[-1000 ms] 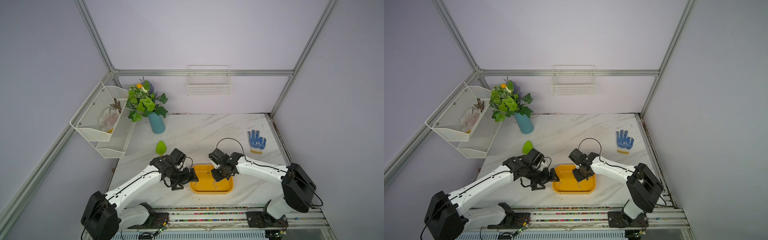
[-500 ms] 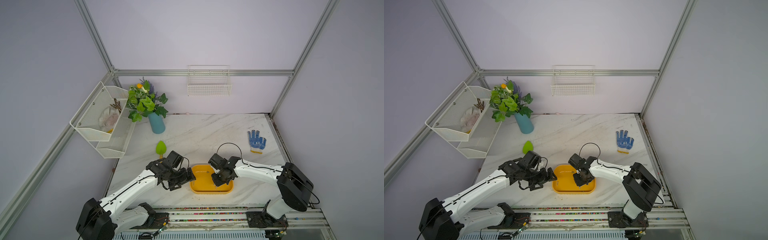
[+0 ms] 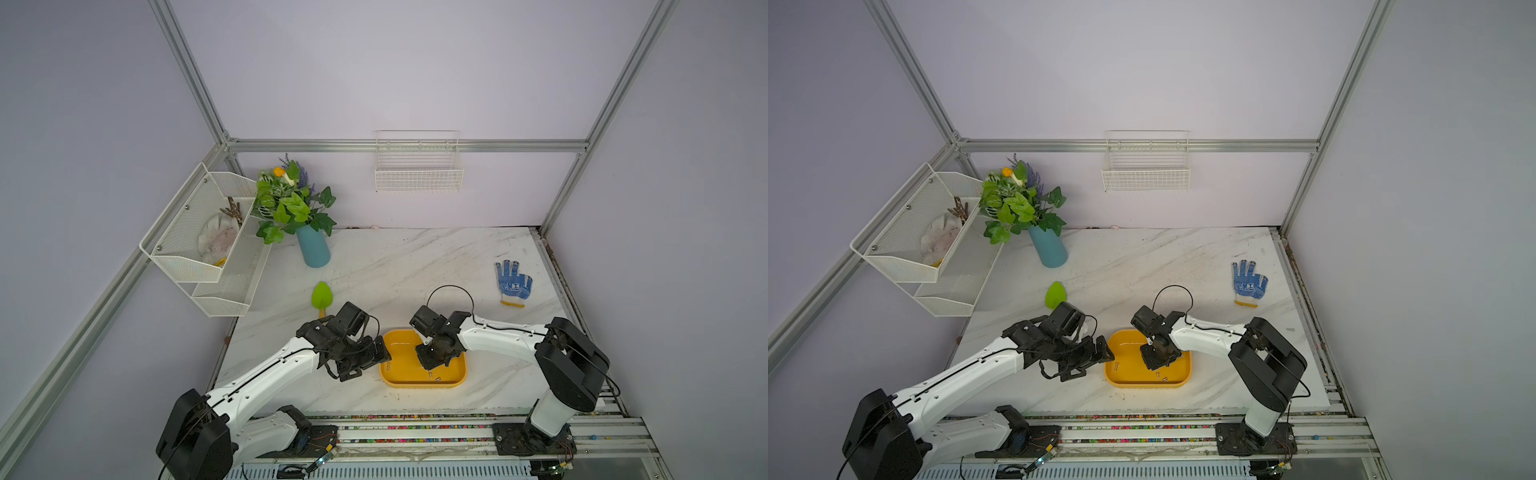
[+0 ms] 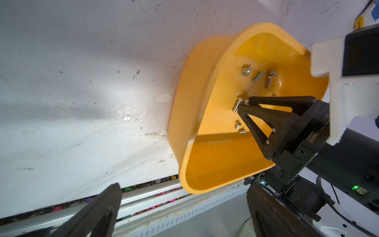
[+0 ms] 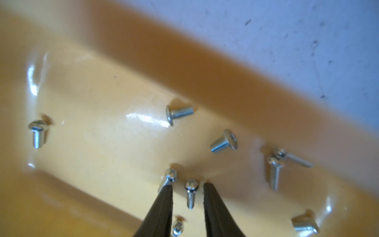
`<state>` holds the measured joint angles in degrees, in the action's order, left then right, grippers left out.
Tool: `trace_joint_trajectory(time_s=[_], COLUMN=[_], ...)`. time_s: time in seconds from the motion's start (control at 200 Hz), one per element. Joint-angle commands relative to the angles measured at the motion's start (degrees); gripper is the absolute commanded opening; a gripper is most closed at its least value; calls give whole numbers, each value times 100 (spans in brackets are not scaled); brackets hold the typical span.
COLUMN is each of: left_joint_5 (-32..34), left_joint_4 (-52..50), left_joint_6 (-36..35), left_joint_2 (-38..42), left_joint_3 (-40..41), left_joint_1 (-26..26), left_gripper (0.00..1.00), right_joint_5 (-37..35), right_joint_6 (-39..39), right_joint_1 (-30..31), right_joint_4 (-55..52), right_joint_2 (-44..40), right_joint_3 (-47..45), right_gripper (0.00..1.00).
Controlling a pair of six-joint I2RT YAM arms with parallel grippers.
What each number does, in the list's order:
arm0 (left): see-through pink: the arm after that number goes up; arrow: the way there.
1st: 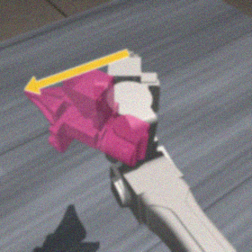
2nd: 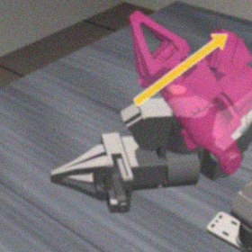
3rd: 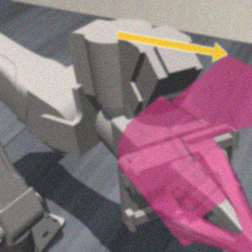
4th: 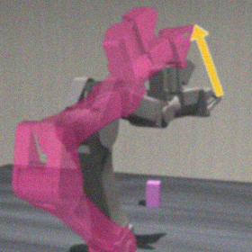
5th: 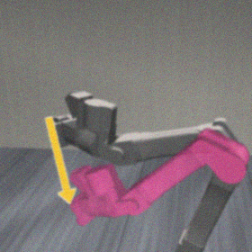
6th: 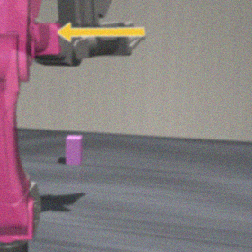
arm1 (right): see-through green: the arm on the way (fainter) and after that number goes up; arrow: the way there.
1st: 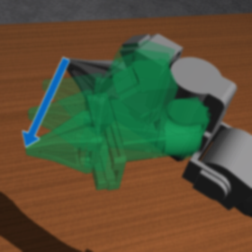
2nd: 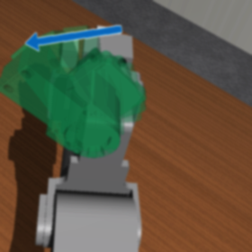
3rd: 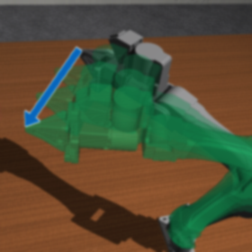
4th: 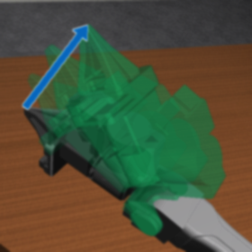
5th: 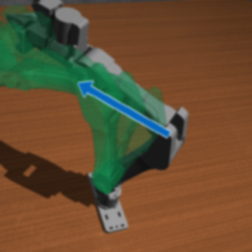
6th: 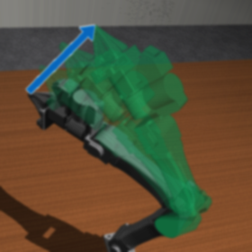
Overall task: Take out the screws from the storage box
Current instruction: Pick up the screw from the storage box.
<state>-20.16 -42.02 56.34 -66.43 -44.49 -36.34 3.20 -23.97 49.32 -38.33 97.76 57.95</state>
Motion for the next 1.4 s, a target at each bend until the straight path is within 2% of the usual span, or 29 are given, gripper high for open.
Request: trace_joint_trajectory(time_s=[0.0,0.135,0.465,0.69,0.89,1.205,1.395], left_joint_5=[118,135,222,255,276,214,230], left_joint_4=[-90,-93,-29,101,134,256,256], left_joint_6=[-61,-46,-14,36,33,11,9], left_joint_2=[51,122,225,264,284,166,200], left_joint_3=[304,342,415,432,535,589,608], left_joint_1=[21,21,17,17,21,30,30], left_gripper=[100,100,100,100,100,100,100], right_joint_5=[-198,-343,-858,-960,-1172,-1017,-948], right_joint_6=[46,63,126,131,145,198,217], right_joint_1=[64,112,174,173,141,122,120], right_joint_4=[-105,-105,-147,-303,-351,-237,-115], right_joint_2=[147,97,-415,-35,63,358,527], right_joint_3=[-78,-179,224,632,599,838,678], right_gripper=[27,25,31,34,34,33,31])
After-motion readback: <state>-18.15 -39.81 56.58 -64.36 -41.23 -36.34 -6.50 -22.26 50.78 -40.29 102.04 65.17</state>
